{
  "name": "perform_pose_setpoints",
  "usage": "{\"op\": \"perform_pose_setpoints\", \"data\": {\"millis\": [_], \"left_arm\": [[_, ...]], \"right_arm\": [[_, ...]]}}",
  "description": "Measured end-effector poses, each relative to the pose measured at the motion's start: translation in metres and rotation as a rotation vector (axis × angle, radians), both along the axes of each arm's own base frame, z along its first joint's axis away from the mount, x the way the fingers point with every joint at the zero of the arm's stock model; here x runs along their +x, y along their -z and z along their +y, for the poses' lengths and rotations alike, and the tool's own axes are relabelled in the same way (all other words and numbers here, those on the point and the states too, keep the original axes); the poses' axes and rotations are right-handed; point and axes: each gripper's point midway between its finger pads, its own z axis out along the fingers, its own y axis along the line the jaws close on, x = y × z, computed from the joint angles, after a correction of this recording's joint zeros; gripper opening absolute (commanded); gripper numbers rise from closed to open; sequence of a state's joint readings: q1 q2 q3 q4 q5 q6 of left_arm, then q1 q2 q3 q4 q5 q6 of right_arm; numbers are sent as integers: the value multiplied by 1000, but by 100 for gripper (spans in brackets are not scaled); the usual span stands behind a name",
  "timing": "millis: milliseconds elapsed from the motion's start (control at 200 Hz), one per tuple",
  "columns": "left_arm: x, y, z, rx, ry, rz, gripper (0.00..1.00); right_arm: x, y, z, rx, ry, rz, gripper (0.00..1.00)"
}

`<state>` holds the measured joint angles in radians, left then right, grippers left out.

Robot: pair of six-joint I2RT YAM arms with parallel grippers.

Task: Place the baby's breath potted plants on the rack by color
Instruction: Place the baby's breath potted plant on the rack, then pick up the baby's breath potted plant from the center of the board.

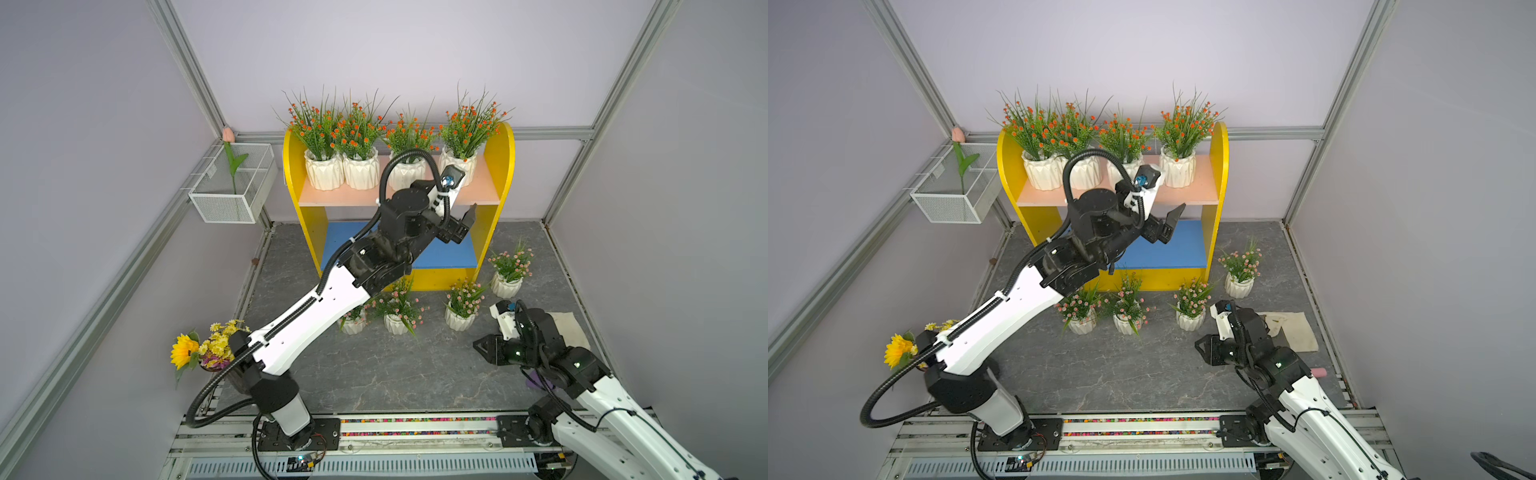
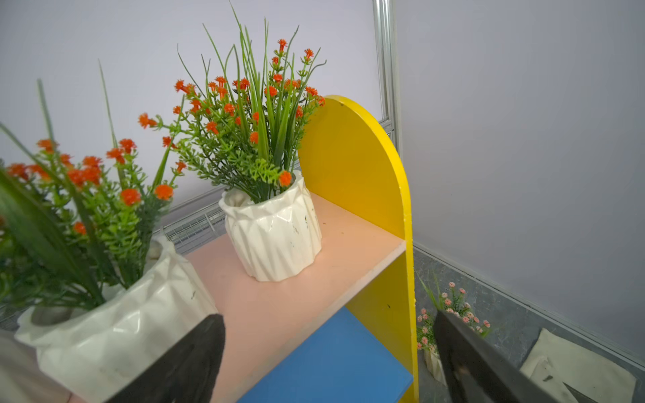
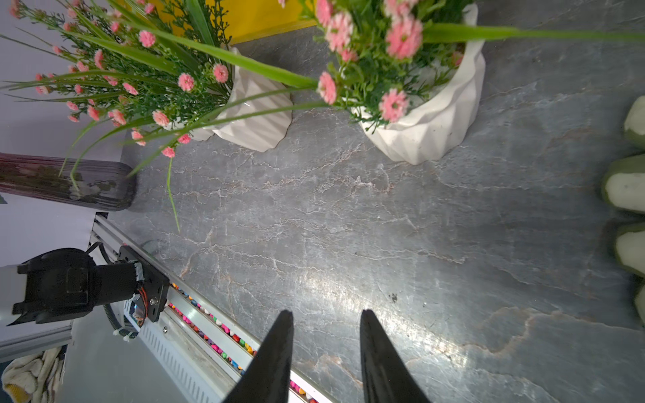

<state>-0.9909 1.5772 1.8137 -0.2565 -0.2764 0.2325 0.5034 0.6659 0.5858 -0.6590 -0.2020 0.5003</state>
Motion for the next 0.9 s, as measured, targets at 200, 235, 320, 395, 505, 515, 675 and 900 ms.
{"op": "perform_pose_setpoints", "data": {"millis": [200, 235, 320, 395, 505, 515, 675, 900], "left_arm": [[-29, 44, 50, -44, -30, 33, 97], [-32, 54, 58, -51, -40, 41, 97], [-39, 80, 76, -59, -64, 67, 97], [-43, 104, 88, -58, -86, 92, 97], [-47, 135, 101, -43, -113, 135, 96], [-48, 137, 102, -44, -116, 138, 96], [-50, 162, 115, -52, -153, 186, 97], [-54, 189, 135, -67, -214, 252, 99]], "right_arm": [[12, -15, -3, -6, 26, -39, 38], [15, -18, -3, -9, 27, -46, 38], [21, -23, -1, -13, 26, -54, 38], [25, -23, 1, -17, 22, -56, 38], [29, -21, 1, -32, 20, -50, 38], [29, -21, 1, -32, 20, -50, 38], [36, -23, 6, -42, 6, -50, 37], [34, -16, 35, -48, -92, -38, 36]]}}
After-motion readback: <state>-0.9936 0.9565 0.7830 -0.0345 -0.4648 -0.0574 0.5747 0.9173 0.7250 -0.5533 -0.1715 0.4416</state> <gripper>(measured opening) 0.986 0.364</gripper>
